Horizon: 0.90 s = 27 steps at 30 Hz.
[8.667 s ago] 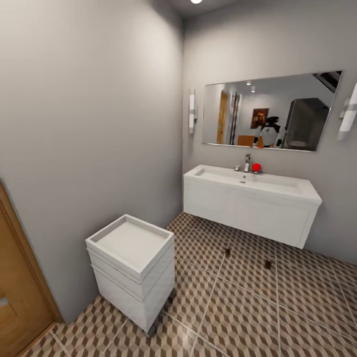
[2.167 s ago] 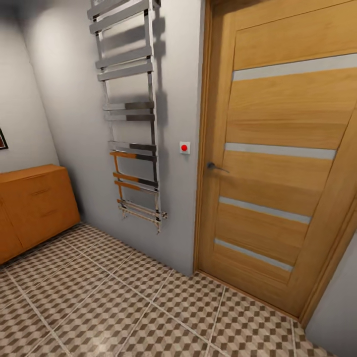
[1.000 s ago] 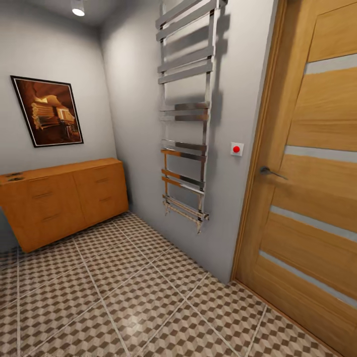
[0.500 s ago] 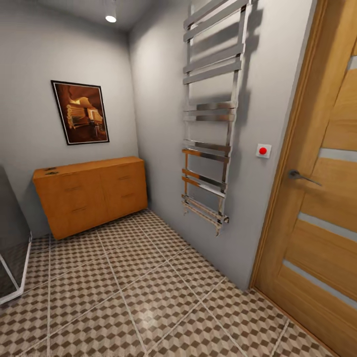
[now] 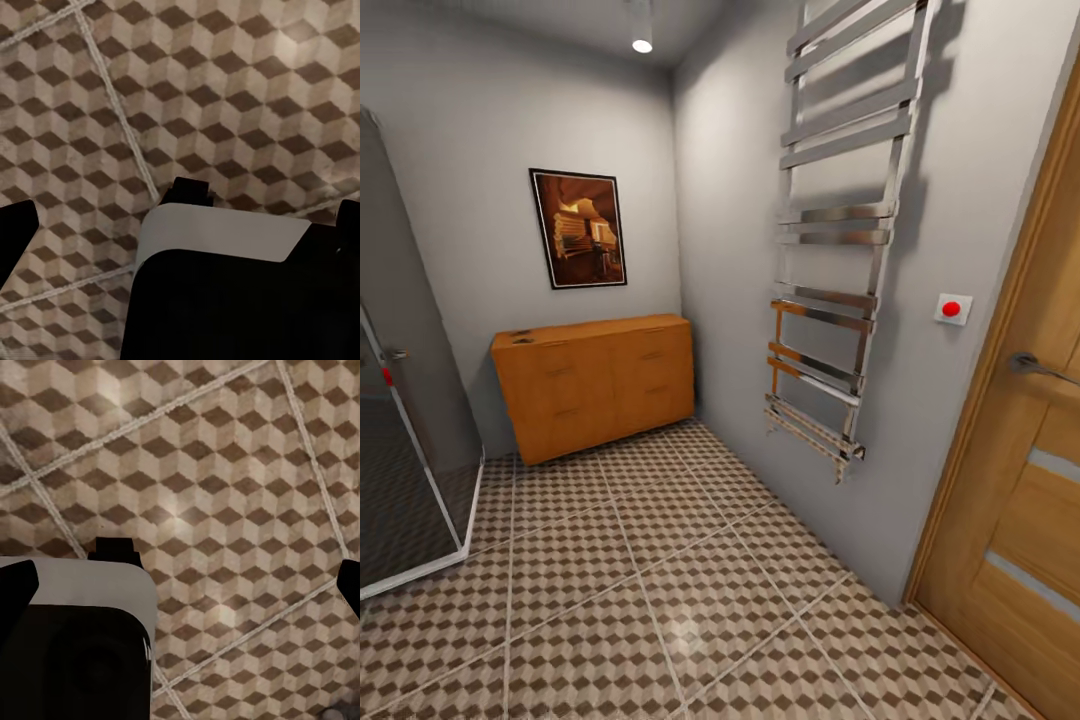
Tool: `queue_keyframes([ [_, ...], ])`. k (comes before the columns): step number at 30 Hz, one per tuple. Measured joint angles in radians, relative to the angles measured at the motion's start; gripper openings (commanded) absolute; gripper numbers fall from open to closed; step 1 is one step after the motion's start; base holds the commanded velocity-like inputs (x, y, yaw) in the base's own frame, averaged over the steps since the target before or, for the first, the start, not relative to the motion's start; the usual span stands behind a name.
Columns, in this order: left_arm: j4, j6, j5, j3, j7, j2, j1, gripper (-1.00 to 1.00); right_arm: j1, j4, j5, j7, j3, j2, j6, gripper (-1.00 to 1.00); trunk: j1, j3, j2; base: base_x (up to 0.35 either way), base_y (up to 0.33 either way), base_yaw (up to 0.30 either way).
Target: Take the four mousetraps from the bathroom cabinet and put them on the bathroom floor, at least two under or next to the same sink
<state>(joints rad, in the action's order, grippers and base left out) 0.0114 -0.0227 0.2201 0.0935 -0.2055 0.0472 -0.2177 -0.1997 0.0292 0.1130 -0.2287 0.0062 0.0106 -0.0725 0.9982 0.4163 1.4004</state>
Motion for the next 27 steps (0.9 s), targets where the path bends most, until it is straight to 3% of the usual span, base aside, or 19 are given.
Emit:
queue_keyframes([
  [27,0.0,-0.004,0.0,-0.001,0.0,0.0,0.0,1.0,0.0,0.0,0.002,0.0,0.0,-0.002,-0.001,1.0,0.0,0.0,0.0,0.0,0.0,0.27],
])
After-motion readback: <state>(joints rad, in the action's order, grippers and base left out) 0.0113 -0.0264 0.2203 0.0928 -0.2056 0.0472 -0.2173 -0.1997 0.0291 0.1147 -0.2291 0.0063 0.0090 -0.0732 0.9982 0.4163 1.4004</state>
